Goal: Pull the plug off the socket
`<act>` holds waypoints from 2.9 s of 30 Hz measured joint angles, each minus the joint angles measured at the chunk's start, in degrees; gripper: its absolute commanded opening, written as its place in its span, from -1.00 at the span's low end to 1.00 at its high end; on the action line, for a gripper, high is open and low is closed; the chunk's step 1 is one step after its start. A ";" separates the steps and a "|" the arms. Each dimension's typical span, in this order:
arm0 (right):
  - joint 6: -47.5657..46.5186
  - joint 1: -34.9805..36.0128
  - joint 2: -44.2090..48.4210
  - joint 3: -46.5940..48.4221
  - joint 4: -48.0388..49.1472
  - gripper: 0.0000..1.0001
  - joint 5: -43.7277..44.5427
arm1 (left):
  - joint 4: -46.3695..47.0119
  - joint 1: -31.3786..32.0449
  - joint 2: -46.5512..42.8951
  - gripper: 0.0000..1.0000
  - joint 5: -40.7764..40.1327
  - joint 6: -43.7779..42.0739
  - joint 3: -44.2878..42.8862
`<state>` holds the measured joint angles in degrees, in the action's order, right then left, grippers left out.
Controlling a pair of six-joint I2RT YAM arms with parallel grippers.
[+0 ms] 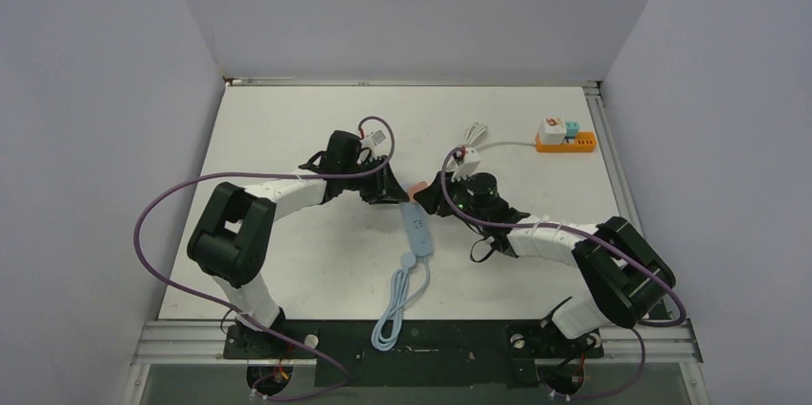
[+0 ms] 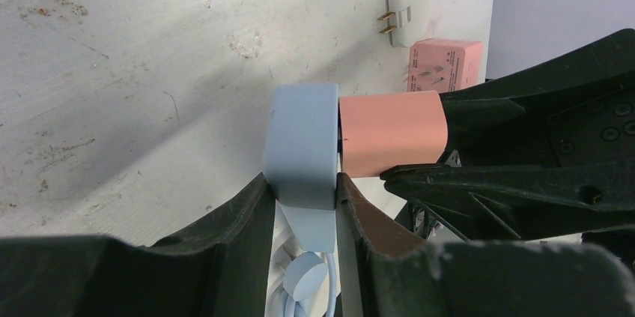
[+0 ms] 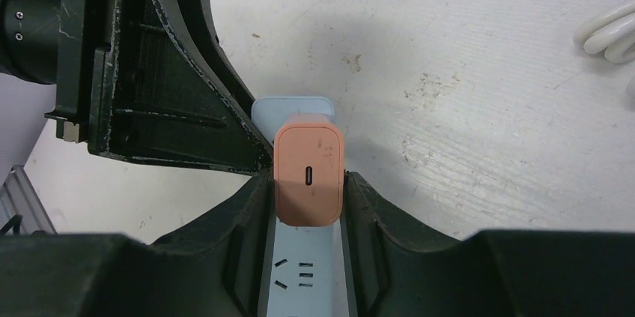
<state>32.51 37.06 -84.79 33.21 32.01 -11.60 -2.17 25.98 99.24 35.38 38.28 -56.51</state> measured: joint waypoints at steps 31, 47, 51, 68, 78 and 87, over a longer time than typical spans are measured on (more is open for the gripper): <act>-4.22 7.28 2.38 -1.46 -0.04 -0.89 12.76 | 0.00 0.20 0.33 -1.00 1.31 -0.07 0.00; -5.51 9.05 4.04 -1.46 -2.67 -0.89 16.70 | -0.22 0.31 0.70 -1.00 2.54 -0.22 0.00; -5.05 7.23 4.39 -1.51 -3.15 -0.89 13.90 | -0.17 0.44 0.74 -1.00 2.69 -0.22 -0.02; -0.66 0.13 4.39 -3.10 -1.25 -0.89 1.16 | 1.11 0.94 1.01 -1.00 2.73 -0.17 -0.09; -2.19 2.78 5.66 -3.34 -2.12 -0.89 6.23 | 1.09 0.96 1.09 -1.00 3.26 -0.22 -0.11; -7.43 10.03 6.71 -2.75 -4.17 -0.89 18.95 | 0.59 0.96 1.18 -1.00 4.17 -0.37 -0.11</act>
<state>25.08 47.09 -78.08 30.46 27.83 7.35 -1.58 26.94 100.42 39.55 37.91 -56.62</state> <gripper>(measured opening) 0.327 0.282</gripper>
